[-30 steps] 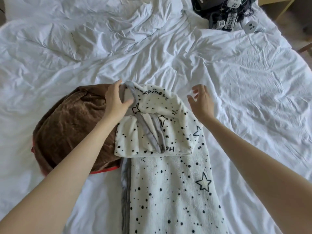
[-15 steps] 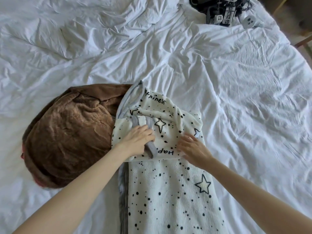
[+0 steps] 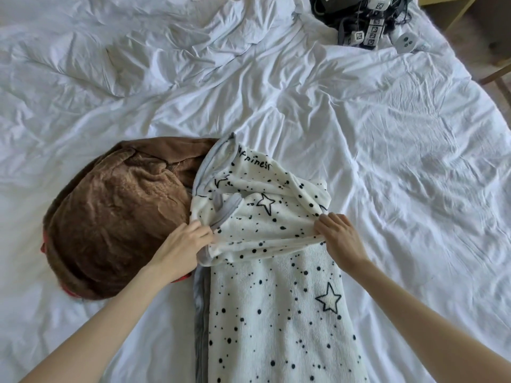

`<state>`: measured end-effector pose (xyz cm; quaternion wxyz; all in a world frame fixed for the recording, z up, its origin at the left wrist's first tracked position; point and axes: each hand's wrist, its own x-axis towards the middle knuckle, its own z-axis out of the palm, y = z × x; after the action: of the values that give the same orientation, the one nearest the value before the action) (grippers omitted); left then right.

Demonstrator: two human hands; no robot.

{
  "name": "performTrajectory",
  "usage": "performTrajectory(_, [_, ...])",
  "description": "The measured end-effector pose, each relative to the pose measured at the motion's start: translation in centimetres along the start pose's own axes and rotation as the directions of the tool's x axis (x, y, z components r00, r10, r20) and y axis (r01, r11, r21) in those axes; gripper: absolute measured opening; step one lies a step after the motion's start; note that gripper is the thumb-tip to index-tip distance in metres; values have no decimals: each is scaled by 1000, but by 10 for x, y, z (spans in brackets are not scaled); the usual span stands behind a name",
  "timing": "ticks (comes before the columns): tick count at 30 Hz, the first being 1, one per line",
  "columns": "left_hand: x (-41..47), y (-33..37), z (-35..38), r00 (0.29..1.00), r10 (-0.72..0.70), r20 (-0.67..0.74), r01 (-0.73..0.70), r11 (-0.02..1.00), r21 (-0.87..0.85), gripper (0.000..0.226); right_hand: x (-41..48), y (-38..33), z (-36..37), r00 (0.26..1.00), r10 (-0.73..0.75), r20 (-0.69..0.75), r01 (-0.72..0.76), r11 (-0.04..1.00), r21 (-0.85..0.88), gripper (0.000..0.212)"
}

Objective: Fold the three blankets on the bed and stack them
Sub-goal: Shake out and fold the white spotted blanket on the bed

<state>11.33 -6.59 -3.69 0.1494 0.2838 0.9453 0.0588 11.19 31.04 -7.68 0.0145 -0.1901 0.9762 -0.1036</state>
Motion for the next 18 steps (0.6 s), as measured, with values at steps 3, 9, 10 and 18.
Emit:
performTrajectory(3, [-4, 3, 10, 992, -80, 99, 87, 994, -71, 51, 0, -11, 5, 989, 76, 130, -79, 997, 20, 34])
performTrajectory(9, [45, 21, -10, 913, -359, -194, 305, 916, -260, 14, 29, -29, 0, 967, 252, -27, -240, 946, 218, 27])
performTrajectory(10, [58, 23, -11, 901, -383, -203, 332, 911, -247, 23, 38, -30, 0, 960, 277, -51, -258, 938, 229, 27])
performTrajectory(18, [123, 9, -7, 868, -497, -24, 487, 859, -157, 30, 103, -32, 18, 950, 302, 76, -311, 927, 211, 44])
